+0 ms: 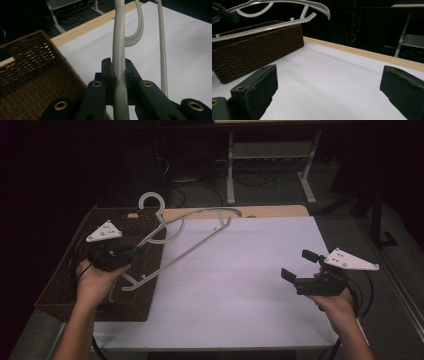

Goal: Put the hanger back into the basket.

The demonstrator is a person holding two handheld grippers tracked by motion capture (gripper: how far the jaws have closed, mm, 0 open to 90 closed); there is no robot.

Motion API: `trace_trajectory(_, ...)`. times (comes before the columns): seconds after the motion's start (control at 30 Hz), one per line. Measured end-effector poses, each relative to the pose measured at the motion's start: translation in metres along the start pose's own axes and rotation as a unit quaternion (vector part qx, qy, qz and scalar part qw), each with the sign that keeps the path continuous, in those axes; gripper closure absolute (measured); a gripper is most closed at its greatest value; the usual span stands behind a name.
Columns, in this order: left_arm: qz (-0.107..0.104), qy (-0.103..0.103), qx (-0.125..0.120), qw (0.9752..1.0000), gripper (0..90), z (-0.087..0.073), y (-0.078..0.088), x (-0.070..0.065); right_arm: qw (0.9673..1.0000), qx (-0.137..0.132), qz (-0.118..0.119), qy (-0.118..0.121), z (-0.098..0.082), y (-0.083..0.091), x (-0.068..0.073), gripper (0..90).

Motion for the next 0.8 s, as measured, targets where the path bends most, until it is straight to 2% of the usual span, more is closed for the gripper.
trace_trajectory(0.03,0.007,0.000,0.000,1.0000,82.4,-0.001,0.002,0.007,1.0000,-0.001,0.000,-0.001,0.000,0.000,0.000,1.0)
trace_trajectory(0.1,0.010,0.006,-0.001,0.9999,82.4,-0.002,0.004,0.010,1.0000,0.000,-0.001,-0.002,0.000,0.000,0.000,1.0)
trace_trajectory(0.13,0.018,0.011,-0.001,0.9998,82.4,-0.003,0.007,0.017,1.0000,0.000,-0.001,-0.002,0.000,0.000,0.000,1.0)
trace_trajectory(0.17,0.018,0.011,-0.001,0.9998,82.4,-0.003,0.007,0.017,1.0000,0.000,-0.001,-0.001,0.000,0.000,0.000,1.0)
trace_trajectory(0.27,0.029,0.019,-0.003,0.9994,82.4,-0.006,0.012,0.029,1.0000,0.000,-0.002,-0.002,0.000,0.000,-0.001,1.0)
trace_trajectory(0.3,0.036,0.025,-0.004,0.9990,82.4,-0.007,0.016,0.037,1.0000,0.000,-0.002,-0.001,0.000,0.000,-0.001,1.0)
trace_trajectory(0.33,0.036,0.025,-0.004,0.9990,82.4,-0.007,0.016,0.037,1.0000,-0.001,-0.002,-0.002,0.000,0.000,-0.001,1.0)
trace_trajectory(0.37,0.043,0.032,-0.004,0.9986,82.4,-0.009,0.020,0.045,1.0000,-0.001,-0.003,-0.001,0.000,0.000,-0.001,1.0)
trace_trajectory(0.4,0.043,0.032,-0.004,0.9986,82.4,-0.009,0.020,0.045,1.0000,0.000,-0.003,-0.001,0.000,0.000,-0.001,1.0)
trace_trajectory(0.47,0.050,0.039,-0.007,0.9979,82.4,-0.011,0.025,0.054,1.0000,0.000,-0.003,-0.002,0.000,0.000,-0.001,1.0)
trace_trajectory(0.5,0.058,0.045,-0.009,0.9972,82.4,-0.012,0.030,0.062,1.0000,0.000,-0.003,-0.001,0.000,0.000,-0.001,1.0)
trace_trajectory(0.53,0.058,0.045,-0.009,0.9972,82.4,-0.012,0.030,0.062,1.0000,0.000,-0.003,-0.001,0.000,0.000,-0.001,1.0)
trace_trajectory(0.63,0.071,0.053,-0.007,0.9960,82.4,-0.017,0.038,0.074,1.0000,0.000,-0.003,-0.001,0.000,0.000,-0.002,1.0)
trace_trajectory(0.67,0.081,0.058,-0.006,0.9951,82.4,-0.020,0.042,0.083,1.0000,0.000,-0.003,-0.002,0.000,0.000,-0.001,1.0)
trace_trajectory(0.7,0.081,0.058,-0.006,0.9951,82.4,-0.020,0.042,0.083,1.0000,0.000,-0.003,-0.001,0.000,0.000,-0.002,1.0)
trace_trajectory(0.8,0.096,0.068,-0.004,0.9930,82.4,-0.027,0.049,0.098,1.0000,0.001,-0.004,-0.002,0.000,0.001,-0.002,1.0)
Point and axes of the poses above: each handheld gripper's, and its own axes: y roughly backward along the jaws, z roughly out of its top, x roughly to its left, the point moved 8 cm from there along -y, roughly forward along the jaws, and after that the axes turned 8 degrees about z, right-handed, at the moved point
